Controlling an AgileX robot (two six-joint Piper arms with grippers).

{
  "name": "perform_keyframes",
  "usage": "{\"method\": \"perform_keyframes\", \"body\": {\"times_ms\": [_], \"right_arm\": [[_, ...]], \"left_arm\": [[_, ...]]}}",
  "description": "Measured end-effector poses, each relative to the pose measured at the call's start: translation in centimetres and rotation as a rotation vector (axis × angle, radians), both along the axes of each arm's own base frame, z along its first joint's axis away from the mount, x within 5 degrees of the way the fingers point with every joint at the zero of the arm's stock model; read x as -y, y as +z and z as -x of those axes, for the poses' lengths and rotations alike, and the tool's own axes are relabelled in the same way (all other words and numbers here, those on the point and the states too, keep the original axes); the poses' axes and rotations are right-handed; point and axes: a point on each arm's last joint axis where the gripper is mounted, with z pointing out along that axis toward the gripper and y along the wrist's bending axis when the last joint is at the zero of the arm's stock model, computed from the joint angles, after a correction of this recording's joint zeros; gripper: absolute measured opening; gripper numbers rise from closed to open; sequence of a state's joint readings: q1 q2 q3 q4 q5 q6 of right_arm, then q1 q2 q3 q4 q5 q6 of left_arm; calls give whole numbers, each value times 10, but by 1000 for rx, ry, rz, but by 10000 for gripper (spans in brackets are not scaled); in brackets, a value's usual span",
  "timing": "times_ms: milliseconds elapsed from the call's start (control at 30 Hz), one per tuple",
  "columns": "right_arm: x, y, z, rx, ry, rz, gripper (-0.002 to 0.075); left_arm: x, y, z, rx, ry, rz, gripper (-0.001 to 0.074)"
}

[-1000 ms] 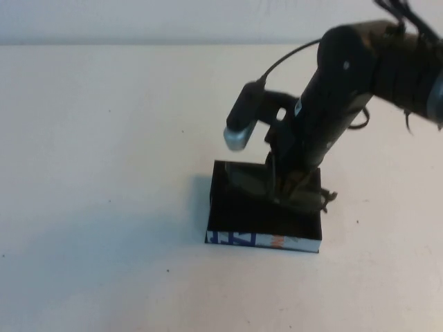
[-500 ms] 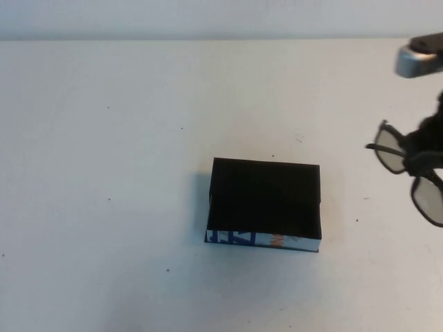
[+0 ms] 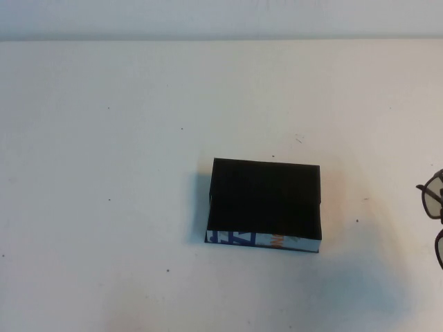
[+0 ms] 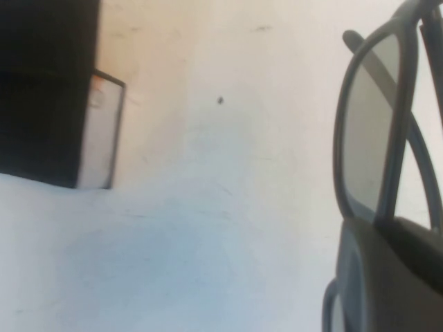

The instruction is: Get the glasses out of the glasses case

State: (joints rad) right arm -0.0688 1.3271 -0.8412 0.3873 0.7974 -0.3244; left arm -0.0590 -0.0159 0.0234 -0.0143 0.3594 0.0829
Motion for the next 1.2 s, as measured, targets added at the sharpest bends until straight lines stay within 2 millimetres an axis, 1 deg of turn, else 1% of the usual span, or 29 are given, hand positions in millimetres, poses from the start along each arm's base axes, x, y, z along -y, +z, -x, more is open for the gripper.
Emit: {"method": "perform_keyframes", "body": {"times_ms": [100,300,500,633,767,867,1100,1200], "right_arm": [[0,-15,-7,-13,17,5,1],[-4,-32,-22,-15,27,-54,1],[-4,-50,-31,-47,20,-74,1],[-3,-54,-35,-46,4,-75,1],[-3,-54,-36,-37,-2,-74,10],[-3,-54,-36,-35,-3,-74,44],[-3,-54,-36,-31,-6,-72,168],[-4,-53,-37,-29,-18,-89,185]], "left_arm": [[0,0,0,0,0,0,-4],[0,0,0,0,0,0,-4],[0,0,0,0,0,0,-4],[0,0,0,0,0,0,-4],[0,0,0,0,0,0,-4],[0,0,0,0,0,0,-4],[0,0,0,0,0,0,-5],[0,0,0,0,0,0,-4]]}}
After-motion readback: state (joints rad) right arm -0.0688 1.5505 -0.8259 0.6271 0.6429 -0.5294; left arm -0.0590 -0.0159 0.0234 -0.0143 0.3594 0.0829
